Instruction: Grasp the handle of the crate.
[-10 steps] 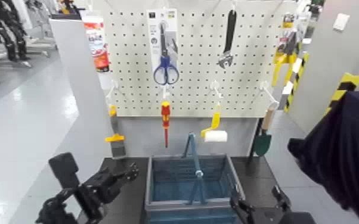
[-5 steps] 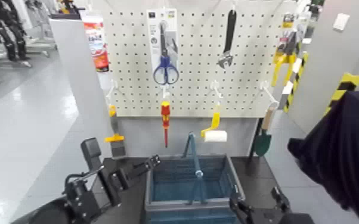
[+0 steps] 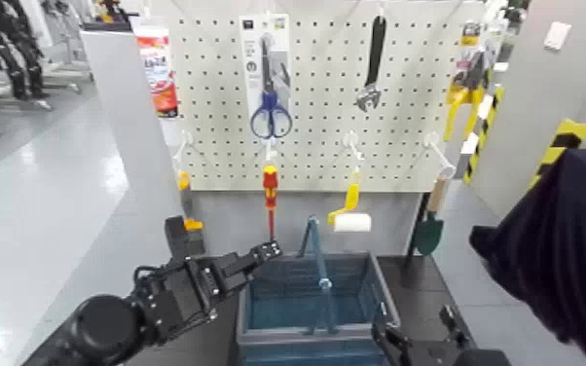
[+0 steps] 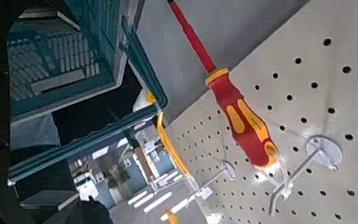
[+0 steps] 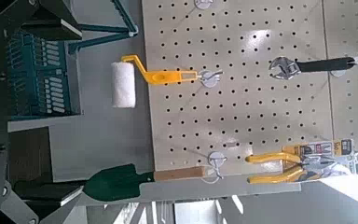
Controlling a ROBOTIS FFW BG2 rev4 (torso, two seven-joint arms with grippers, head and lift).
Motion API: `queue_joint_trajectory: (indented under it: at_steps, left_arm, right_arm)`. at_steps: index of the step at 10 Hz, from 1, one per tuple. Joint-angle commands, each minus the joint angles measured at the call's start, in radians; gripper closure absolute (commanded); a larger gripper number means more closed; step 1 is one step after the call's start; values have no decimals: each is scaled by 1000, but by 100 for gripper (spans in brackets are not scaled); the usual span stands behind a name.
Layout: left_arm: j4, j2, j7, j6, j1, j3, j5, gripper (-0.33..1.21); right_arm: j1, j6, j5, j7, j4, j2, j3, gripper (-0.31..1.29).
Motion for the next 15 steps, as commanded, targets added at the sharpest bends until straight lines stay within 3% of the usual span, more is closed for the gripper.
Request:
queue_joint_trajectory:
  at_steps: [1, 8, 15]
  left_arm:
    - [143, -32, -64, 43, -110, -63, 76, 7]
    - [361, -104, -111, 159, -282, -241, 326, 7]
    - [521, -144, -84, 213, -374, -325, 462, 7]
  right_arm:
    - [-3, -3, -3, -1, 4, 0, 5, 14]
    - [-23, -37, -20, -1, 18, -5, 28, 14]
    - [-45, -66, -29, 1, 23, -14, 46, 14]
